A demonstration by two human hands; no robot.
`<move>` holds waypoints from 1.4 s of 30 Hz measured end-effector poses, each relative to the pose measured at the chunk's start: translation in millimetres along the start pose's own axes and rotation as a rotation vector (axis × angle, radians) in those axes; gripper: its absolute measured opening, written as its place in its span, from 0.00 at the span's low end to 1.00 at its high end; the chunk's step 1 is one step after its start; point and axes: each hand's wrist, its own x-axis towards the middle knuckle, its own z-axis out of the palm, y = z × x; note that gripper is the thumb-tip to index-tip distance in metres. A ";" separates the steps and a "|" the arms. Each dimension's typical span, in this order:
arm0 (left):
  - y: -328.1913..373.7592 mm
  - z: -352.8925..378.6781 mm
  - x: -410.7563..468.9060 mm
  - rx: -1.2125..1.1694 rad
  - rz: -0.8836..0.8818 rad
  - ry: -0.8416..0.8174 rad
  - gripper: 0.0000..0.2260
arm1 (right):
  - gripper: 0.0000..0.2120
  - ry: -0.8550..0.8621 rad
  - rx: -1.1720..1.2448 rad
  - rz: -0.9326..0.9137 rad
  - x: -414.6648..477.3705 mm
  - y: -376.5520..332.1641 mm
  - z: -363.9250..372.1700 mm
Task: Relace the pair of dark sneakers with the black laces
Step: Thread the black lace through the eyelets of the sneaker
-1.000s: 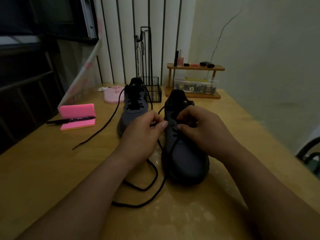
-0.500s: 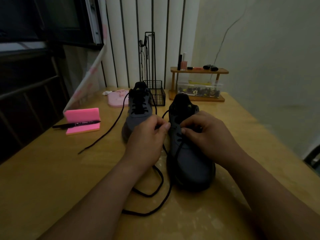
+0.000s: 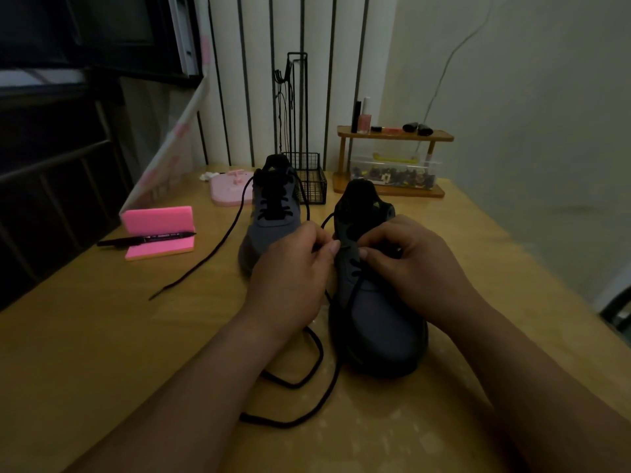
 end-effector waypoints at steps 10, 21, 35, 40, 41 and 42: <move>-1.6 4.6 2.6 0.066 0.024 0.017 0.06 | 0.05 0.017 -0.002 0.002 0.2 0.7 2.0; 3.2 12.1 5.9 -0.178 -0.061 -0.070 0.07 | 0.04 -0.035 -0.076 -0.002 1.2 -7.3 2.0; 6.5 12.7 -4.4 -0.065 -0.093 -0.191 0.16 | 0.13 0.128 1.027 0.394 1.1 -10.7 -50.8; 15.0 10.1 -5.1 0.046 -0.109 -0.214 0.15 | 0.12 0.325 1.487 0.480 1.6 1.2 -77.3; 17.8 7.2 -3.4 0.084 -0.112 -0.237 0.15 | 0.11 0.244 1.157 0.468 1.0 -1.3 -74.6; 20.4 3.3 -1.3 0.104 -0.131 -0.265 0.15 | 0.10 0.124 0.740 0.418 0.6 -6.0 -68.5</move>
